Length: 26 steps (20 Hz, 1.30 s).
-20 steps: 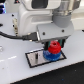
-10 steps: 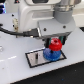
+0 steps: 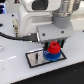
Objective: Insert the blue gear onto the right peg, followed by the red gear
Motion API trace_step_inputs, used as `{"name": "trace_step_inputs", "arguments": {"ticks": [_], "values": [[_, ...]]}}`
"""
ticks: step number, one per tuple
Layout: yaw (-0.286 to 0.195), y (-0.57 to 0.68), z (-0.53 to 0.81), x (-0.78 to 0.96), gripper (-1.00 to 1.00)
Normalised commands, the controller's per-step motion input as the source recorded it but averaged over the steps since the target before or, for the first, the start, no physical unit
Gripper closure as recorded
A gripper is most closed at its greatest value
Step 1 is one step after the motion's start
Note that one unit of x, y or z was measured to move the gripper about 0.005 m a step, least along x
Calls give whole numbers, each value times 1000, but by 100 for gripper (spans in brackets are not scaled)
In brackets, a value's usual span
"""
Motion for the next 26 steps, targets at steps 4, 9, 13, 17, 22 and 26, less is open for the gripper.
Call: {"name": "trace_step_inputs", "arguments": {"ticks": [4,9,13,17,22,26], "values": [[0,-23,-22,58,100],[0,0,160,6,100],[0,-30,14,-73,100],[0,-60,255,-50,100],[0,-66,-96,103,100],[0,-82,-123,106,100]]}}
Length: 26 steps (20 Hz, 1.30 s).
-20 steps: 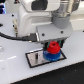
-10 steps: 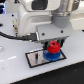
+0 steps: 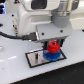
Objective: Insert the blue gear onto the right peg, followed by the red gear
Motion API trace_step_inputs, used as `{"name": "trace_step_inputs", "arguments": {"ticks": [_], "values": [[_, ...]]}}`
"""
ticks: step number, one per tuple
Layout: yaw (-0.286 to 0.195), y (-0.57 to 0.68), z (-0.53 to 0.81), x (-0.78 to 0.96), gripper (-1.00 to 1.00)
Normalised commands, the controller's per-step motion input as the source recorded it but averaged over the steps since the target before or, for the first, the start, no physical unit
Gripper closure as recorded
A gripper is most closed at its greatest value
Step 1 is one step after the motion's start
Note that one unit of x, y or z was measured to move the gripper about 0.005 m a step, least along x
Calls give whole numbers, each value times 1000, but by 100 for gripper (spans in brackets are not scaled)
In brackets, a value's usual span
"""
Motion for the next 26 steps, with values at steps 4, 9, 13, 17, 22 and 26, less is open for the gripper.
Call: {"name": "trace_step_inputs", "arguments": {"ticks": [4,9,13,17,22,26], "values": [[0,-15,-93,129,100],[0,94,-97,123,100],[0,77,-85,85,100],[0,68,10,40,-100],[0,107,194,-3,-100],[0,62,337,2,-100]]}}
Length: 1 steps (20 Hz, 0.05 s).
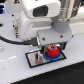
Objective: Insert the blue gear onto the right peg, followed by the red gear
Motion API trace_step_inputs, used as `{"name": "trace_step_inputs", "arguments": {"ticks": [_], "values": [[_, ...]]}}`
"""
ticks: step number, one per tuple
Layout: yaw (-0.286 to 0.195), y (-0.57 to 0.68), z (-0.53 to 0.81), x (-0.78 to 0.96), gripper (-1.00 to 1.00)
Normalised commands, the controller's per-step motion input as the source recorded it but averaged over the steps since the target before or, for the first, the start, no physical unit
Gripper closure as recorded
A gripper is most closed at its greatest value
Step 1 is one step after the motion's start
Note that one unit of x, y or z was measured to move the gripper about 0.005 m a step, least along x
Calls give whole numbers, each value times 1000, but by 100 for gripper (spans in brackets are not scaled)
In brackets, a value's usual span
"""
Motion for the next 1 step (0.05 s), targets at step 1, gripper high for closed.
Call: {"name": "trace_step_inputs", "arguments": {"ticks": [1], "values": [[0,117,601,2,-100]]}}
